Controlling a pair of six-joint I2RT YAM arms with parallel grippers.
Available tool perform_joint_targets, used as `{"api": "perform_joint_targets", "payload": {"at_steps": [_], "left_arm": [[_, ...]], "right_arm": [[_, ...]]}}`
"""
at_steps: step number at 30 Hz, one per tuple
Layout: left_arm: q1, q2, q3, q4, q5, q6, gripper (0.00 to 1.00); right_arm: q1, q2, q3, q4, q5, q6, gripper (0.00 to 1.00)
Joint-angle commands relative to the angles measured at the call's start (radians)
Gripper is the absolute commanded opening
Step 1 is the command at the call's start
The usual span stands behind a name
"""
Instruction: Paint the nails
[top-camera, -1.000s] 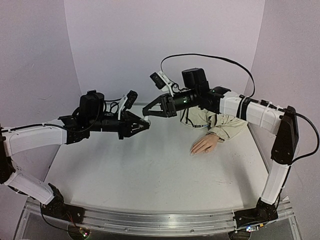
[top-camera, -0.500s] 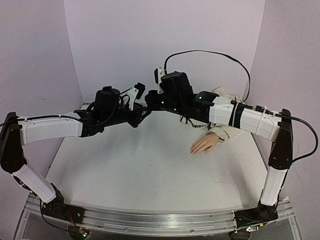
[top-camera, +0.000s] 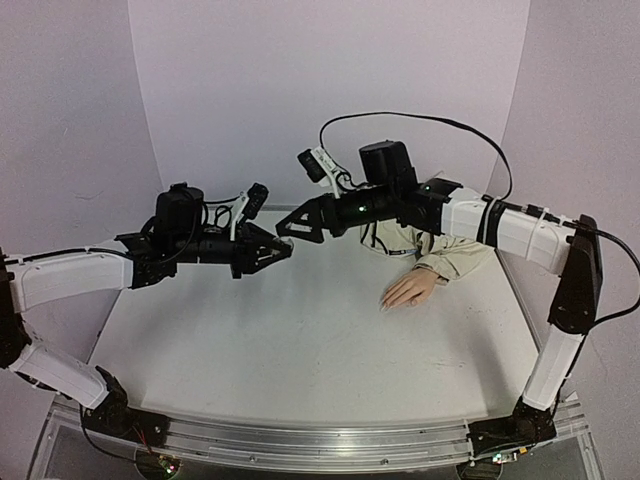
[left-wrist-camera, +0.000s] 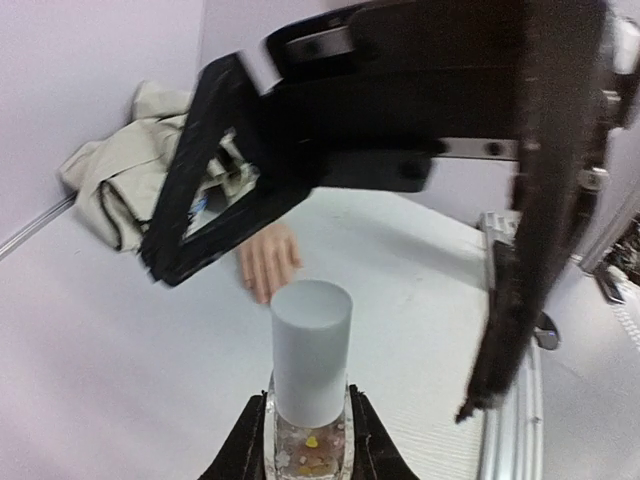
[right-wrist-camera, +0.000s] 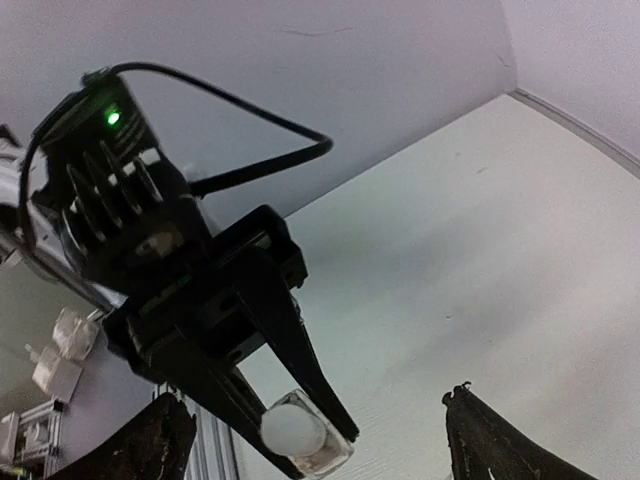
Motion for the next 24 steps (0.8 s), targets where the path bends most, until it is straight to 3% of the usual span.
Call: {"api": "perform_joint_targets", "payload": {"at_steps": [1,8,24], "left_arm": [[0.001,-0.066,0.032,0.047,0.303,-0.024,0.0],[0.009,-0.019,0.087,0.048,0.471,-0.079,0.0],[0.024,0.021,0.104,0.048,0.504,-0.089,0.0]], "right_arm": [[-0.005,-0.051,-0.004,0.028,-0.361,-0.117,0.91],[-0.004,-0.016,0.027,0.034,-0.468,-0.108,0.62],[-0.004,-0.015,0.011,0.033,-0.521,-0.093,0.16]]}}
